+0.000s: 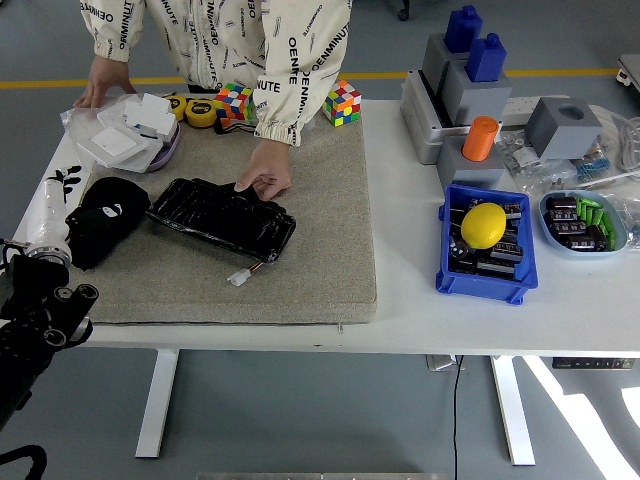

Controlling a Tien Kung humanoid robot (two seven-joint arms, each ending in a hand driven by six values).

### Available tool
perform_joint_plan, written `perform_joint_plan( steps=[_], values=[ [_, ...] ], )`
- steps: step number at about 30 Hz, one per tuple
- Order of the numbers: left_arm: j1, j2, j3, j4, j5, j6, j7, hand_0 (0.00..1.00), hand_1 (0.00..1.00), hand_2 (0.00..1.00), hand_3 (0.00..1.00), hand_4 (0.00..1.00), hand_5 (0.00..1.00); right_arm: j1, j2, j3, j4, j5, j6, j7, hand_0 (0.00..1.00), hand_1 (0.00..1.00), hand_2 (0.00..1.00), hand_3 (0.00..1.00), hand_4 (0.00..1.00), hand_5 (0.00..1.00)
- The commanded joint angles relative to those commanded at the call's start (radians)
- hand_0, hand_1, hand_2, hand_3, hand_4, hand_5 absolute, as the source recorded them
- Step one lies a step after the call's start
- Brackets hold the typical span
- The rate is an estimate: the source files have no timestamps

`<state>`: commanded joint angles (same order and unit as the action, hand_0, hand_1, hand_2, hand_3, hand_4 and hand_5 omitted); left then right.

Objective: Pick the rag up,wipe the panel,place it on the desk

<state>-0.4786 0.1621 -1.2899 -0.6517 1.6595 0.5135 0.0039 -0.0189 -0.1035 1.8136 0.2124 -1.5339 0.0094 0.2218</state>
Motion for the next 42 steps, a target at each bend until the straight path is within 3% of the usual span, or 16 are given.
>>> perform_joint_plan(
  steps=[3,6,7,12,13,18,19,26,36,42],
  values=[
    [0.025,0.009,-0.006,-0.059,-0.036,-0.022,0.021,0.79,0.902,0.938,0.949,0.998,0.323,-0.001,0.001,-0.001,0.0,0.0,0.0,0.0,0.523,0.556,0.49,0.523,0.884,0.35],
    [0.069,0.014,-0.023,-0.155,-0.127,-0.03,0.013,0.79,0.902,0.938,0.949,0.998,0.323,0.0,0.002,0.002,0.001,-0.002,0.0,0.0,0.523,0.556,0.49,0.523,0.884,0.35],
    [0.076,0.013,-0.027,-0.18,-0.154,-0.03,0.007,0.618,0.799,0.841,0.881,0.998,0.244,0.0,0.002,0.003,0.001,-0.002,0.0,0.0,0.526,0.556,0.49,0.522,0.883,0.349],
    [0.127,-0.003,-0.094,-0.323,-0.333,0.0,-0.123,0.618,0.799,0.841,0.881,0.998,0.244,0.002,0.002,0.001,0.0,-0.003,0.0,-0.001,0.526,0.556,0.49,0.522,0.883,0.349],
    [0.132,-0.006,-0.107,-0.337,-0.357,0.004,-0.152,0.532,0.677,0.707,0.758,0.946,0.185,0.002,0.003,0.0,0.0,-0.003,0.0,-0.001,0.525,0.556,0.49,0.522,0.883,0.349],
    [0.162,-0.028,-0.176,-0.381,-0.425,0.011,-0.226,0.532,0.677,0.707,0.758,0.946,0.185,0.003,0.003,0.004,-0.001,-0.009,0.0,-0.002,0.525,0.556,0.49,0.522,0.883,0.349],
    [0.167,-0.034,-0.189,-0.388,-0.436,0.008,-0.231,0.523,0.655,0.685,0.712,0.895,0.158,0.003,0.003,0.006,-0.002,-0.011,0.0,-0.002,0.525,0.556,0.49,0.522,0.884,0.349],
    [0.199,-0.055,-0.238,-0.427,-0.465,-0.009,-0.232,0.519,0.646,0.677,0.706,0.92,0.194,0.005,0.006,0.02,-0.005,-0.022,-0.001,-0.002,0.525,0.556,0.49,0.522,0.884,0.349],
    [0.213,-0.061,-0.276,-0.46,-0.489,-0.001,-0.28,0.488,0.632,0.671,0.689,0.918,0.192,0.013,0.002,0.025,-0.013,-0.034,-0.002,-0.002,0.527,0.557,0.49,0.522,0.884,0.348],
    [0.215,-0.062,-0.295,-0.473,-0.493,-0.007,-0.28,0.46,0.621,0.651,0.67,0.912,0.185,0.021,0.0,0.053,-0.025,-0.065,-0.003,-0.003,0.526,0.557,0.49,0.522,0.884,0.35]
  ],
)
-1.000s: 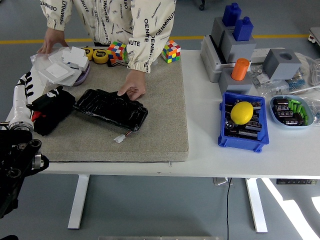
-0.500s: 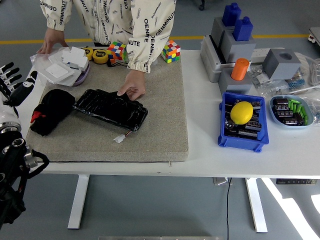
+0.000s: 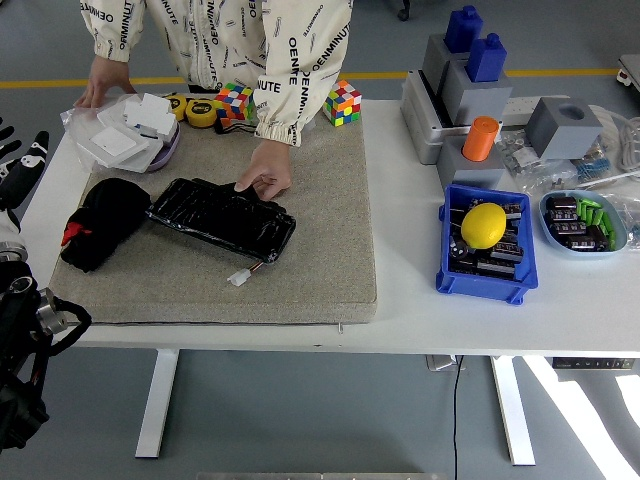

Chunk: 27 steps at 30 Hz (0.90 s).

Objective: Pick the rag up,wipe the panel,place it on the desk

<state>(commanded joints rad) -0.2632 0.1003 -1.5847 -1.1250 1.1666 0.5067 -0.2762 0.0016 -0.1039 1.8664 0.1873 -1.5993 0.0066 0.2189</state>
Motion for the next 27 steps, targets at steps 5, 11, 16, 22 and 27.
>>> perform_joint_plan(
  steps=[5,11,16,22,27],
  values=[
    [0.002,0.001,-0.007,-0.008,0.003,-0.004,0.007,0.478,0.622,0.641,0.659,0.891,0.168,0.005,-0.005,-0.005,-0.003,-0.003,-0.001,-0.002,0.527,0.557,0.49,0.522,0.883,0.351],
    [-0.003,0.006,-0.014,-0.02,0.002,-0.008,0.013,0.483,0.617,0.636,0.654,0.888,0.165,0.013,-0.013,-0.018,-0.007,-0.005,-0.002,-0.002,0.528,0.555,0.49,0.522,0.881,0.352],
    [-0.006,0.007,-0.014,-0.023,0.005,-0.012,0.014,0.482,0.613,0.627,0.647,0.876,0.152,0.014,-0.018,-0.021,-0.007,-0.004,-0.003,-0.005,0.53,0.555,0.491,0.522,0.881,0.351],
    [-0.003,0.005,-0.011,-0.031,0.008,-0.012,0.024,0.472,0.609,0.618,0.64,0.869,0.149,0.014,-0.013,-0.041,-0.007,0.002,-0.002,-0.01,0.533,0.556,0.491,0.522,0.88,0.351],
    [0.0,0.003,-0.011,-0.037,0.005,-0.02,0.023,0.47,0.607,0.616,0.639,0.867,0.15,0.01,-0.013,-0.035,-0.007,-0.005,-0.003,-0.013,0.533,0.557,0.491,0.522,0.879,0.351]
  ],
)
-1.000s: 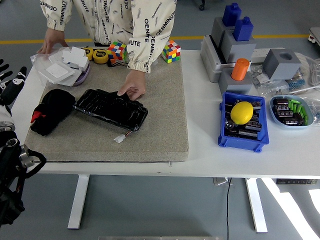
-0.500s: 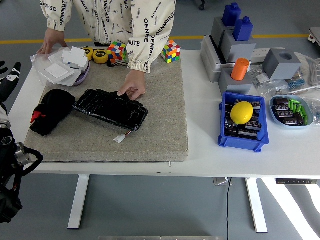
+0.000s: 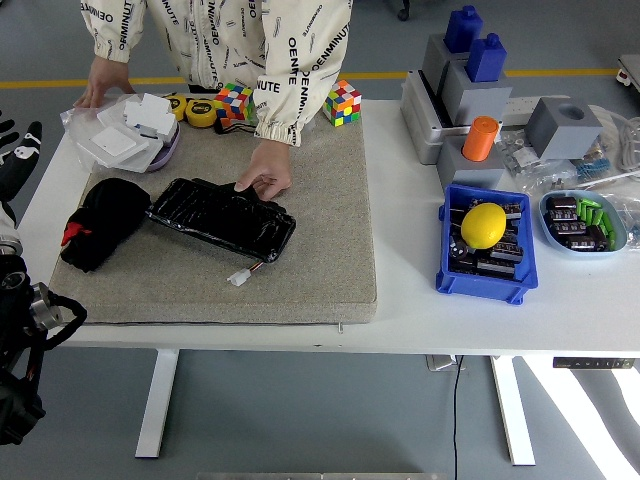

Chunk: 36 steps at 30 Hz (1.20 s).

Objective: Pick the rag up,wipe the panel,place it on the desk

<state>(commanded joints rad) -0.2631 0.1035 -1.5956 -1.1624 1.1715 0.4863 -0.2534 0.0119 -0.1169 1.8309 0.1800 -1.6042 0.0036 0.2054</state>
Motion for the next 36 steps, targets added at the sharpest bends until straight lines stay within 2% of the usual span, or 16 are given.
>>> perform_joint_plan(
  steps=[18,23,31,36],
  values=[
    [-0.002,0.001,0.01,-0.021,0.007,-0.01,0.006,0.479,0.606,0.612,0.637,0.864,0.151,-0.004,-0.003,-0.018,0.0,-0.001,0.002,-0.01,0.532,0.556,0.491,0.524,0.876,0.351],
    [0.004,0.005,0.014,-0.022,0.012,-0.025,0.016,0.479,0.602,0.609,0.636,0.864,0.152,-0.009,-0.002,-0.028,0.0,0.002,0.002,-0.014,0.534,0.556,0.492,0.524,0.877,0.352],
    [0.028,0.001,0.017,-0.028,0.02,-0.03,0.028,0.482,0.601,0.608,0.635,0.864,0.153,-0.016,-0.003,-0.048,0.0,0.01,0.008,-0.023,0.534,0.557,0.492,0.523,0.876,0.352],
    [0.041,0.008,0.021,-0.029,0.023,-0.035,0.033,0.482,0.601,0.606,0.635,0.864,0.154,-0.016,-0.003,-0.05,0.0,0.011,0.012,-0.028,0.533,0.56,0.493,0.522,0.877,0.353]
  ],
)
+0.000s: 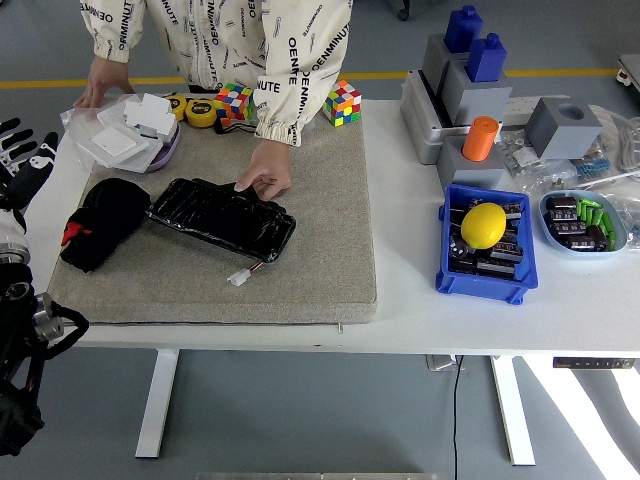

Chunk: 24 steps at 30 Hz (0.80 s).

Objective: Pick the rag up,wipe the panel,place it on the desk

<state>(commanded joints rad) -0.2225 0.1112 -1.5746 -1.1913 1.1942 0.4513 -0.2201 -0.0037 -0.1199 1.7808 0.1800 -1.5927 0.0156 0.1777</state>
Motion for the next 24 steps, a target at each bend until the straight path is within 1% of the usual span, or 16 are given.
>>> perform_joint_plan(
  steps=[5,13,24],
  values=[
    [0.015,0.002,-0.004,-0.006,0.0,-0.002,0.003,0.485,0.6,0.605,0.634,0.864,0.154,0.0,-0.005,-0.011,0.0,0.008,0.001,0.002,0.534,0.561,0.494,0.523,0.879,0.355],
    [0.019,0.006,-0.005,-0.003,0.003,-0.006,0.008,0.486,0.6,0.603,0.634,0.862,0.157,-0.003,-0.005,-0.018,0.0,0.008,0.001,-0.004,0.534,0.562,0.494,0.524,0.881,0.357],
    [0.034,-0.002,-0.015,-0.006,0.004,-0.009,0.012,0.486,0.6,0.601,0.631,0.861,0.157,-0.016,-0.011,-0.02,0.0,-0.006,-0.001,-0.006,0.533,0.563,0.496,0.522,0.883,0.361]
  ],
)
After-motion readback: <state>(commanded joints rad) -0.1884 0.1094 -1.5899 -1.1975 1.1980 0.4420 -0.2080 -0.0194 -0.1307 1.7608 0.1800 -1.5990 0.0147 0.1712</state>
